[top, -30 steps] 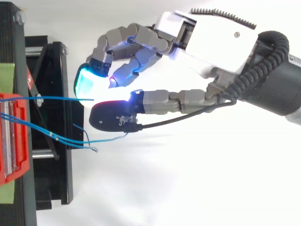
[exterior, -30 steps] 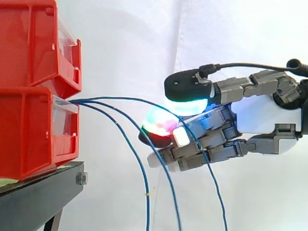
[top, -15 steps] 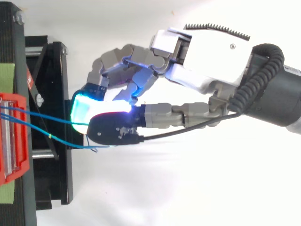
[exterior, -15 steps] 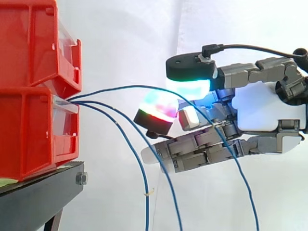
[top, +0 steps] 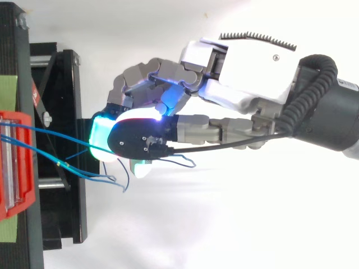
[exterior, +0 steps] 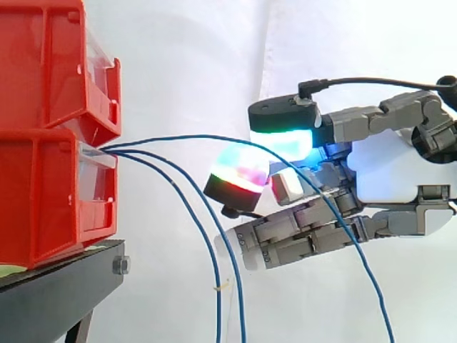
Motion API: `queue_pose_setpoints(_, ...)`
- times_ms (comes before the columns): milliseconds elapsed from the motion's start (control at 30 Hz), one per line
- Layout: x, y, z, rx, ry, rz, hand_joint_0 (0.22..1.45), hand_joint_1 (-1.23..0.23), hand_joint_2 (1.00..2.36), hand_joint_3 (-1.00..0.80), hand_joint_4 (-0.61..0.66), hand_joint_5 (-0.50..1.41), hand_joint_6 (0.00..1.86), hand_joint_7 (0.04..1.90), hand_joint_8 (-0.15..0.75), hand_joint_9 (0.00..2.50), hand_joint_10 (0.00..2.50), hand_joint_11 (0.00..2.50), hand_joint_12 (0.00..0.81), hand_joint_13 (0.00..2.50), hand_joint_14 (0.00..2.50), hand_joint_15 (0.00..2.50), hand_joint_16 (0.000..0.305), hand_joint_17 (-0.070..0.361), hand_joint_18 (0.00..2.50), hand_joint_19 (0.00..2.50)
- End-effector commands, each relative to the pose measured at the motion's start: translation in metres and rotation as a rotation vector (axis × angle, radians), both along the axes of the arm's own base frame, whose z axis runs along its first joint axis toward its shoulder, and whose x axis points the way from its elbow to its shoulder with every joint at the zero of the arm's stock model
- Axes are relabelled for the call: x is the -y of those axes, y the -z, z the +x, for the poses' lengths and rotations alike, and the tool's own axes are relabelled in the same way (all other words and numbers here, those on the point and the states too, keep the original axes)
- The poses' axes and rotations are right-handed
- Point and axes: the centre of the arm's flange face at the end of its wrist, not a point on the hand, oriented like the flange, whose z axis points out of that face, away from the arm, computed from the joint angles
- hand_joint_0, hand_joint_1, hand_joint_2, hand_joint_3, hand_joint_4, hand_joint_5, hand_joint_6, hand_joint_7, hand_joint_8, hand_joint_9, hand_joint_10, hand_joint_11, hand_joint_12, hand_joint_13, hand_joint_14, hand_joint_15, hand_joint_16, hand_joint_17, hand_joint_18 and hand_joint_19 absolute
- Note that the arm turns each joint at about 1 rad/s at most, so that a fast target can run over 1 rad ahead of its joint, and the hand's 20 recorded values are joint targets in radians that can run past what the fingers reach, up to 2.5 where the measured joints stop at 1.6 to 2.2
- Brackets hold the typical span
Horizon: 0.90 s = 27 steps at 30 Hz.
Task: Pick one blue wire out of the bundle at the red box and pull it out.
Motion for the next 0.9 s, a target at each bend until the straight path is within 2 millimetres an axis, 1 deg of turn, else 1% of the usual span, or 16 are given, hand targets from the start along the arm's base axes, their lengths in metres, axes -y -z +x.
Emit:
queue_pose_setpoints(0,0.0000,0.0002,-0.0001,-0.002,0.000,-0.002,0.48,-0.52,1.31,-0.14,0.27,-0.10,0.82,0.92,0.350,1.14,0.02,0.65,0.495,0.43,0.01,0.25,0.085,0.191,0.30,0.38)
queue_pose_setpoints(33,0.0000,0.0002,-0.0001,-0.002,0.000,-0.002,0.51,-0.53,1.18,-0.13,0.27,-0.09,0.81,0.92,0.345,1.13,0.02,0.65,0.490,0.42,0.01,0.25,0.084,0.189,0.29,0.38)
queue_pose_setpoints(67,0.0000,0.0002,-0.0001,-0.002,0.000,-0.002,0.52,-0.53,1.14,-0.13,0.27,-0.09,0.80,0.92,0.345,1.13,0.02,0.64,0.489,0.42,0.01,0.25,0.084,0.188,0.29,0.38)
queue_pose_setpoints(133,0.0000,0.0002,-0.0001,-0.002,0.000,-0.002,0.54,-0.53,1.02,-0.14,0.26,-0.09,0.79,0.92,0.338,1.13,0.02,0.64,0.485,0.42,0.01,0.25,0.083,0.186,0.27,0.39)
queue_pose_setpoints(167,0.0000,0.0002,-0.0001,-0.002,0.000,-0.002,0.55,-0.53,1.00,-0.15,0.27,-0.09,0.79,0.93,0.340,1.12,0.02,0.64,0.484,0.42,0.01,0.25,0.082,0.185,0.27,0.39)
queue_pose_setpoints(267,0.0000,0.0000,0.0000,-0.001,0.000,-0.003,0.53,-0.53,1.01,-0.22,0.26,-0.09,0.79,0.93,0.334,1.12,0.02,0.66,0.471,0.41,0.01,0.25,0.079,0.178,0.25,0.39)
queue_pose_setpoints(333,0.0000,-0.0001,0.0002,0.000,0.000,-0.005,0.51,-0.54,1.01,-0.30,0.24,-0.09,0.78,0.95,0.315,1.10,0.03,0.67,0.445,0.39,0.01,0.26,0.073,0.165,0.22,0.41)
queue_pose_setpoints(367,0.0000,-0.0001,0.0002,0.000,0.000,-0.005,0.50,-0.54,1.01,-0.34,0.21,-0.10,0.78,0.98,0.297,1.08,0.03,0.69,0.417,0.37,0.01,0.27,0.067,0.151,0.18,0.42)
queue_pose_setpoints(400,0.0000,-0.0001,0.0002,0.000,0.000,-0.005,0.49,-0.55,1.01,-0.35,0.21,-0.10,0.78,0.98,0.299,1.08,0.03,0.69,0.419,0.37,0.01,0.27,0.067,0.152,0.18,0.42)
queue_pose_setpoints(533,0.0000,0.0002,-0.0001,-0.003,0.000,-0.005,0.49,-0.68,1.01,-0.40,0.22,-0.10,0.79,1.00,0.304,1.10,0.03,0.71,0.420,0.40,0.01,0.27,0.067,0.151,0.20,0.42)
queue_pose_setpoints(633,0.0001,0.0009,-0.0005,-0.005,0.000,-0.005,0.52,-0.77,1.01,-0.38,0.21,-0.11,0.83,0.98,0.302,1.10,0.03,0.74,0.407,0.41,0.01,0.27,0.064,0.145,0.22,0.42)
queue_pose_setpoints(767,0.0000,0.0002,-0.0001,-0.003,0.000,-0.005,0.56,-0.82,1.01,-0.32,0.21,-0.11,0.86,0.97,0.287,1.10,0.03,0.74,0.396,0.42,0.01,0.28,0.062,0.139,0.22,0.41)
queue_pose_setpoints(867,0.0001,0.0009,-0.0005,-0.005,0.000,-0.005,0.59,-0.83,1.02,-0.26,0.18,-0.12,0.86,0.98,0.281,1.10,0.03,0.76,0.394,0.44,0.01,0.28,0.061,0.136,0.24,0.40)
